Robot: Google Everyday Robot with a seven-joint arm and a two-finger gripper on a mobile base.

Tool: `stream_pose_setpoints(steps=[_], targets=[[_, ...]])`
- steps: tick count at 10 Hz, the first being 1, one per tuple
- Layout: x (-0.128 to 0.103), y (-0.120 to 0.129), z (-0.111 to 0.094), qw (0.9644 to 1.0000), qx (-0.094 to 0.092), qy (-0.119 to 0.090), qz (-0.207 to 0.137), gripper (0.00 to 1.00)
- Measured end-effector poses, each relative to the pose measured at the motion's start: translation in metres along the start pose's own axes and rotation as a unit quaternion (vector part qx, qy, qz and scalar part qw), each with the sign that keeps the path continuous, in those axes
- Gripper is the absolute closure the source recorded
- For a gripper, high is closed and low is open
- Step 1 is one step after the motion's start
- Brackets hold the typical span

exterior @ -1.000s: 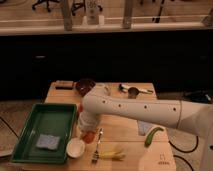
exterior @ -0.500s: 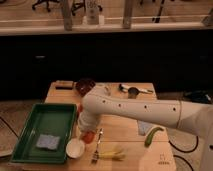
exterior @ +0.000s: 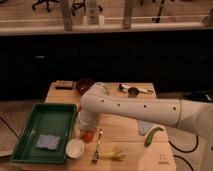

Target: Place apple in paper cup

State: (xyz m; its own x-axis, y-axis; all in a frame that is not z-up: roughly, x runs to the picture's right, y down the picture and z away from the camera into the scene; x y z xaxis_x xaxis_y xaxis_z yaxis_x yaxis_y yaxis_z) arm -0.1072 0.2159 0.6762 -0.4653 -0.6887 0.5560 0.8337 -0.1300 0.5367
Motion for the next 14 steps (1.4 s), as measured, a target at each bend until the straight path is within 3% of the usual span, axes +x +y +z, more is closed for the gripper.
stream_pose_setpoints(steps=[4, 12, 14], targets=[[0.004, -0.028, -0.017, 0.9994, -0.027, 0.006, -0.022, 0.97], [0.004, -0.065, -0.009, 0.9991, -0.035, -0.002, -0.024, 0.97], [0.002, -0.069, -0.009, 0.9992, -0.033, -0.004, -0.022, 0.87]])
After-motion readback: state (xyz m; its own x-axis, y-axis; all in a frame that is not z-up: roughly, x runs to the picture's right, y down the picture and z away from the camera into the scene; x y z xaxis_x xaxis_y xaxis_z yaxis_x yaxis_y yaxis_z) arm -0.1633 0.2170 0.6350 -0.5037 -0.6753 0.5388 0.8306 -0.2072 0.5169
